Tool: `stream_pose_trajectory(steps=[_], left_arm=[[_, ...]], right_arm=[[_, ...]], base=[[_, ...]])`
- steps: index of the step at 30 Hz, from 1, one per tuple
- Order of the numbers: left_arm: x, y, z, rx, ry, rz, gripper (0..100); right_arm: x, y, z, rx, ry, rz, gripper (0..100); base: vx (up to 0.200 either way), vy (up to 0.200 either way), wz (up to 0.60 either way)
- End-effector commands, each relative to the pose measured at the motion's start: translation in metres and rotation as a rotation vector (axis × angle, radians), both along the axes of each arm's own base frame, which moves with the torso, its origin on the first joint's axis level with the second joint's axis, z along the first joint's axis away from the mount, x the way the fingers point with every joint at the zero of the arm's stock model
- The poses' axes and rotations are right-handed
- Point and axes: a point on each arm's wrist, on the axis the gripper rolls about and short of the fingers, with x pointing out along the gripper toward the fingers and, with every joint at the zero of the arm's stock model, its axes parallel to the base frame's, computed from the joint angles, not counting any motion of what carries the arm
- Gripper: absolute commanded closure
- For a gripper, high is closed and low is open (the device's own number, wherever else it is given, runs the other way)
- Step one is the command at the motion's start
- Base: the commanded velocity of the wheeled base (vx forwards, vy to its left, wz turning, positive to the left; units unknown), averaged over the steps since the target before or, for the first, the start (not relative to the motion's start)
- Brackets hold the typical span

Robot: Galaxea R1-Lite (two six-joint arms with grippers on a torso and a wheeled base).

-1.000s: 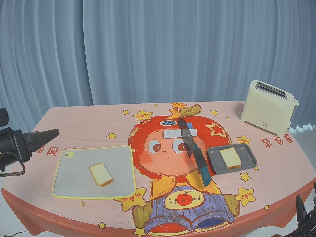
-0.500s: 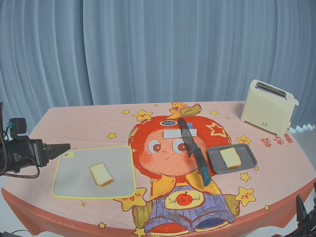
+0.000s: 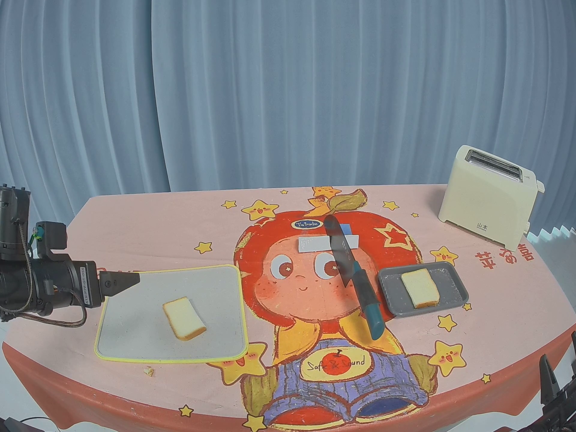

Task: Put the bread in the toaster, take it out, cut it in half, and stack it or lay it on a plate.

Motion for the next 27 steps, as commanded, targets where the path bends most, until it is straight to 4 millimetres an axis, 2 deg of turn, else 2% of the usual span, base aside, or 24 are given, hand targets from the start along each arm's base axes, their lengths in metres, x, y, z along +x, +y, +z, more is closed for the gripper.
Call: stream_pose_trajectory(steps=[1, 12, 17, 27], left_arm=[[0.006, -0.005, -0.008, 0.019, 0.041, -0.009, 0], [0.020, -0.032, -0.034, 0.180, 0.132, 0.025, 0], [0.031, -0.037, -0.047, 0.203, 0.187, 0.063, 0], [0.040, -0.040, -0.058, 0.203, 0.236, 0.076, 0]], right_arm=[[0.000, 0.000, -0.005, 0.000, 0.001, 0.001, 0], [0.000, 0.000, -0.005, 0.000, 0.001, 0.001, 0], [0.000, 0.000, -0.005, 0.000, 0.001, 0.001, 0], [0.000, 0.000, -0.005, 0.000, 0.001, 0.001, 0]], base=[[0.000, 0.000, 0.00], [0.000, 0.000, 0.00], [0.000, 0.000, 0.00], [0.000, 0.000, 0.00]])
